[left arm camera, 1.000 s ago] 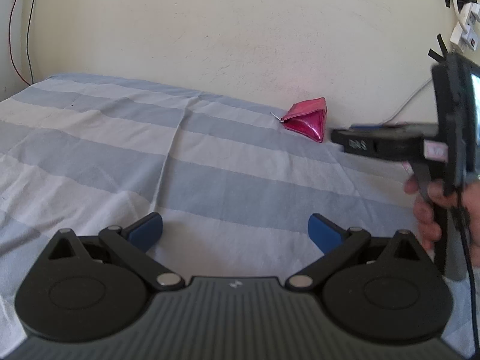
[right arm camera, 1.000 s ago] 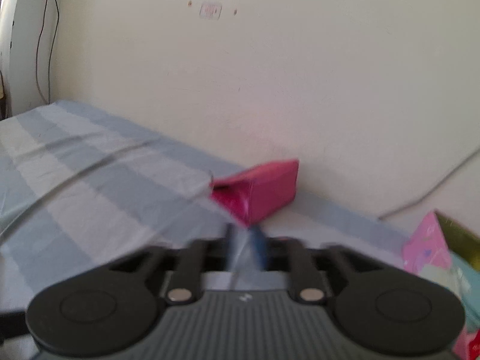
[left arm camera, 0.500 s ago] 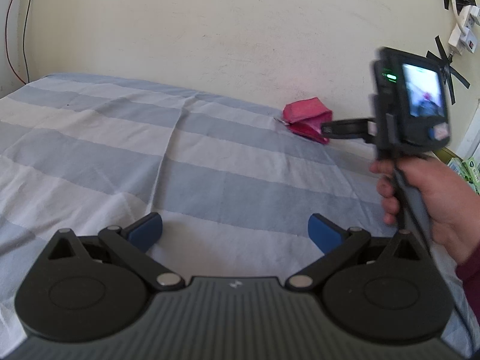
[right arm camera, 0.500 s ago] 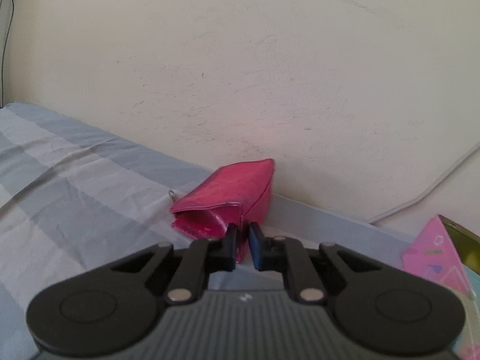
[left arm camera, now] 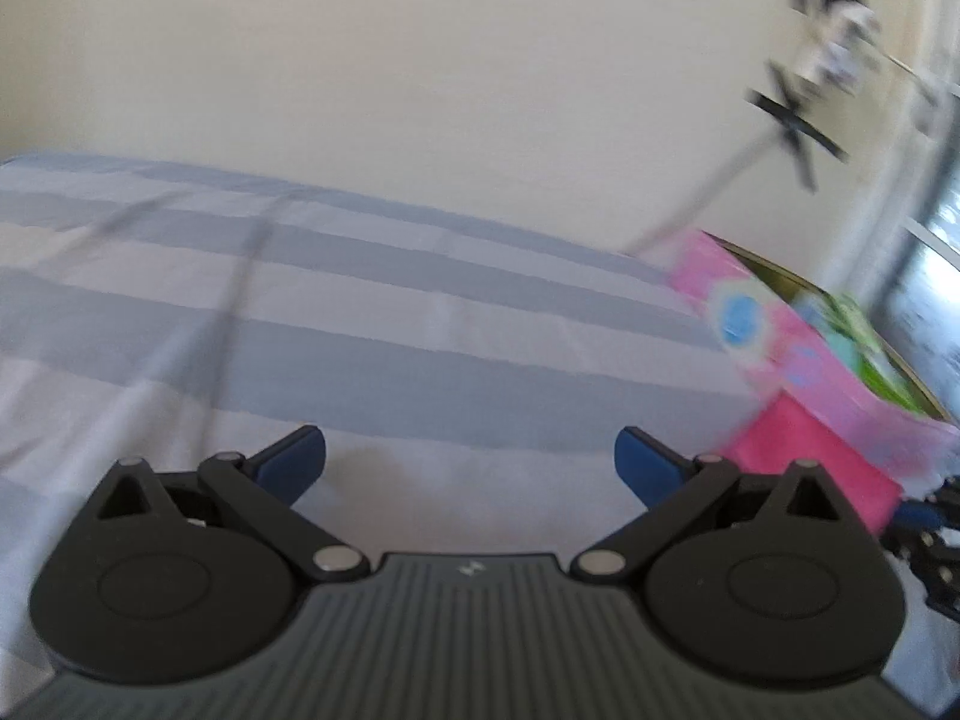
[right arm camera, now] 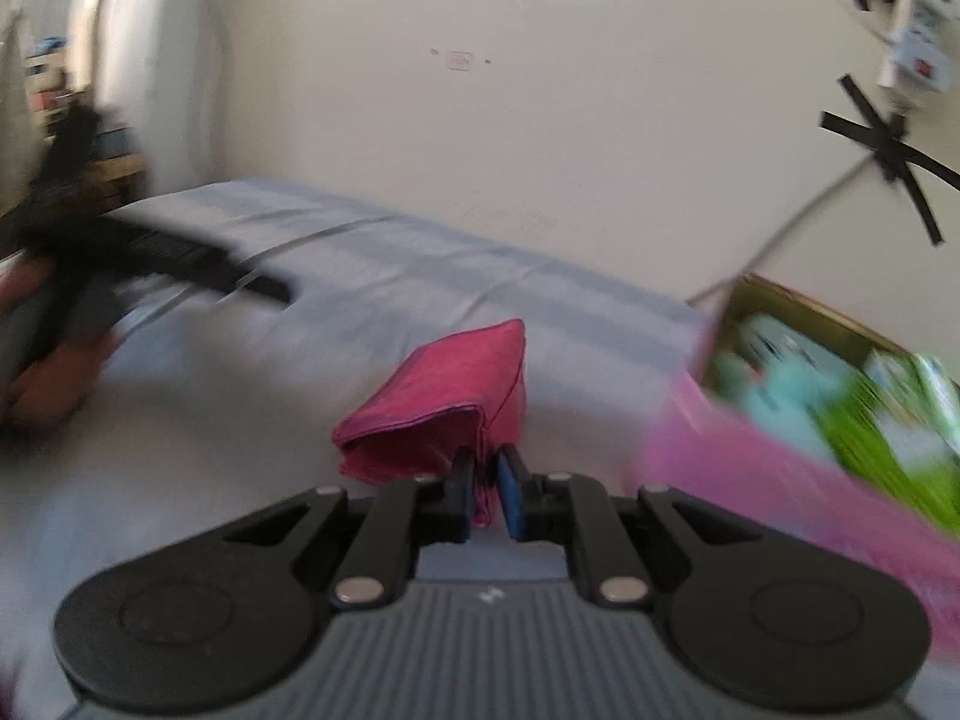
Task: Organize objects
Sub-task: 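Carry the magenta pouch with the right gripper toward the tin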
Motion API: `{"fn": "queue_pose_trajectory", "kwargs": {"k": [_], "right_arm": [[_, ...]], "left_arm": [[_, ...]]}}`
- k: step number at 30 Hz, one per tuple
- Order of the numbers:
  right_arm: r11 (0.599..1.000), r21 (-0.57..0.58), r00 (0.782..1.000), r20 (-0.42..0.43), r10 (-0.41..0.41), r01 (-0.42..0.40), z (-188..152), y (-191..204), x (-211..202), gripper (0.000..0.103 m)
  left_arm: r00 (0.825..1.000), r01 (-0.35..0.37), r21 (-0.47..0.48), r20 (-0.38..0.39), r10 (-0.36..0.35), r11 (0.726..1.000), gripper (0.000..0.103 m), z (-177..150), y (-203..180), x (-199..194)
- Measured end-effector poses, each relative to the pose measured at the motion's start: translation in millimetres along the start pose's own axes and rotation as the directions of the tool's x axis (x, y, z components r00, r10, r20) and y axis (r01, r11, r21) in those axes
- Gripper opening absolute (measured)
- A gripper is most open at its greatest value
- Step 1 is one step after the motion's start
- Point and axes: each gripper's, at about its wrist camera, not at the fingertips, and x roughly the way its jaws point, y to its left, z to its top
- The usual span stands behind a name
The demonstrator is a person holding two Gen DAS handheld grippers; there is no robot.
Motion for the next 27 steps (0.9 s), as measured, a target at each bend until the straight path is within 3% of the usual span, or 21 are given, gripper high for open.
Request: {"fn": "queue_pose_trajectory", "kwargs": {"k": [2, 4, 6, 8, 11, 13, 16, 21, 24, 27], "right_arm": [[0.999, 0.010, 0.999, -0.003, -0.037, 0.037, -22, -13, -29, 0.012], [0.989, 0.068, 0.991, -0.013, -0.132, 0.132, -42, -34, -50, 0.016], [0.944, 0.172, 0.960, -0.031, -0.280, 0.281, -61, -58, -68, 0.017], [0.890, 0.328, 0.945, -0.019, -0.328, 0.315, -77, -80, -90, 0.018], [0.846, 0.477, 0.953, 0.053, -0.297, 0.237, -96, -88, -119, 0.018], [0.846, 0.501, 0.961, 0.091, -0.261, 0.183, -102, -86, -124, 0.018], [0.841, 0.536, 0.974, 0.143, -0.174, 0.071, -110, -83, -122, 0.022], [0.825, 0.565, 0.980, 0.179, -0.090, -0.028, -117, -86, -109, 0.027], [0.825, 0.563, 0.980, 0.188, -0.059, -0.058, -118, -87, -98, 0.027], [0.829, 0.556, 0.981, 0.186, -0.052, -0.062, -119, -87, -92, 0.027]], "left_arm": [[0.991, 0.123, 0.019, -0.051, -0.122, 0.992, 0.103, -4, -23, 0], [0.976, 0.211, 0.054, -0.073, -0.207, 0.976, 0.103, -8, -52, 0], [0.952, 0.298, 0.086, -0.100, -0.289, 0.951, 0.102, -11, -83, 1], [0.927, 0.365, 0.116, -0.136, -0.349, 0.924, 0.102, -13, -115, 4], [0.896, 0.432, 0.170, -0.191, -0.400, 0.886, 0.097, -17, -157, 8], [0.877, 0.467, 0.199, -0.226, -0.423, 0.862, 0.095, -24, -178, 9], [0.863, 0.494, 0.249, -0.255, -0.435, 0.833, 0.092, -34, -206, 7], [0.884, 0.454, 0.328, -0.282, -0.373, 0.828, 0.088, -49, -224, 15], [0.878, 0.456, 0.306, -0.306, -0.367, 0.836, 0.086, -49, -224, 23], [0.870, 0.465, 0.299, -0.329, -0.368, 0.833, 0.073, -51, -228, 28]]}}
